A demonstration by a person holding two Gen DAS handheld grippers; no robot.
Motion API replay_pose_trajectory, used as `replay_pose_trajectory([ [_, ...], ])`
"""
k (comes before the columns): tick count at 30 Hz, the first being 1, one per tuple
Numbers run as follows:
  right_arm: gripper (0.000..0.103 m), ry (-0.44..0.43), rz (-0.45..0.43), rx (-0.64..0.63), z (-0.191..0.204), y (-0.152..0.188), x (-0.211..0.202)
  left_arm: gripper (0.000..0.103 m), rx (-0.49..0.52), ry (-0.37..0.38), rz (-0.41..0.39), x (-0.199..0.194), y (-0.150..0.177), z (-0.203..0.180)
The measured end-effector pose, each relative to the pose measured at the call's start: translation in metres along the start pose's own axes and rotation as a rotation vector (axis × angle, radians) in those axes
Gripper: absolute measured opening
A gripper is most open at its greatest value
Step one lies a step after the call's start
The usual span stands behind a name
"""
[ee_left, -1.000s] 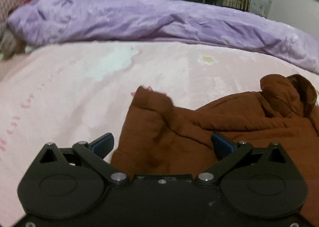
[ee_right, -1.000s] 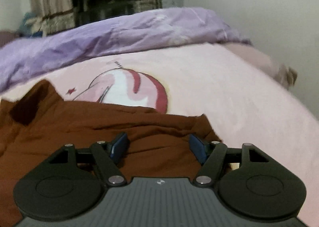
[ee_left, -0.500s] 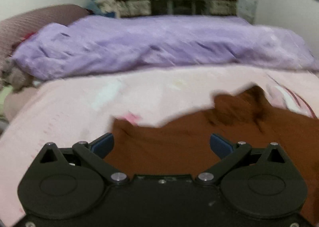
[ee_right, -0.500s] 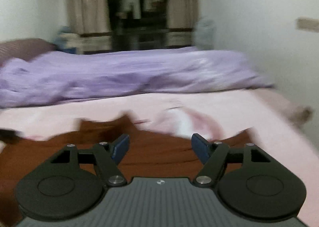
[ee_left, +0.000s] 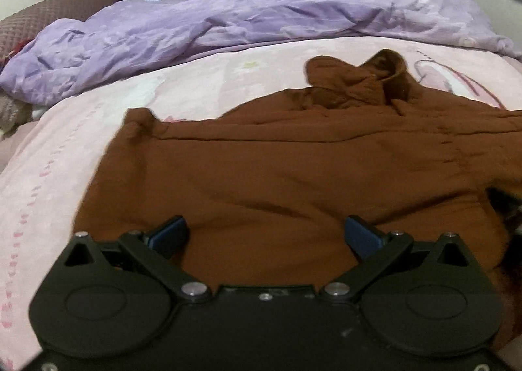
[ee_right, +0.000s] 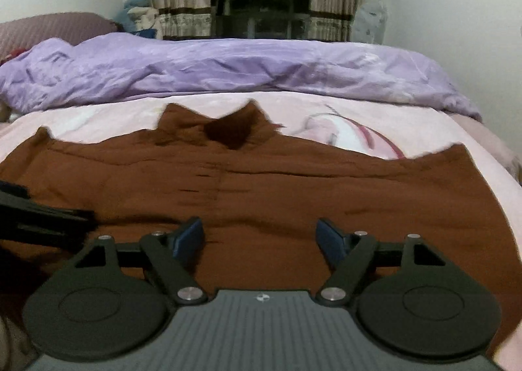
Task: Fold large clothes
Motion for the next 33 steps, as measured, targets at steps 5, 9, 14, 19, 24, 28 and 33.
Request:
replay_pose_trajectory([
  [5, 0.09, 0.113, 0.023, 0.152, -0.083, 0.011, 0.0, 0.103, -0.042, 0.016, -0.007, -0.005, 0.006, 0.031],
  [9, 0.09, 0.294, 0.043, 0.165, -0.143, 0.027, -0.005, 0.103, -0.11, 0.034, -0.02, -0.012, 0.012, 0.063],
  [14, 0.084, 0.286, 0.027, 0.28, -0.157, 0.023, -0.01, 0.103, -0.128, -0.007, -0.023, -0.014, 0.014, 0.074],
  [19, 0.079, 0.256, -0.079, 0.201, -0.124, -0.014, -0.027, 0.103, -0.079, -0.049, -0.032, -0.031, 0.0, 0.056],
  [24, 0.079, 0.0, -0.101, 0.185, -0.043, -0.034, -0.04, 0.103, -0.058, 0.053, -0.07, -0.049, -0.009, 0.013],
  [28, 0.079, -0.181, -0.04, 0.146, 0.02, -0.021, -0.039, 0.103, -0.018, 0.104, -0.017, -0.044, 0.007, -0.021],
  [33, 0.08, -0.203, 0.036, 0.074, 0.045, 0.013, -0.025, 0.103, -0.002, 0.07, -0.016, -0.04, 0.022, -0.023],
])
Point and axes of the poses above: each gripper's, at about its wrist camera, not at the fingertips, and x roughly the way its jaws point, z to its left, y to its underside, the point moved 10 cm from there along x, roughly the way its jaws point, and after that the axes turned 10 degrees about -z, right-handed, at the moved point
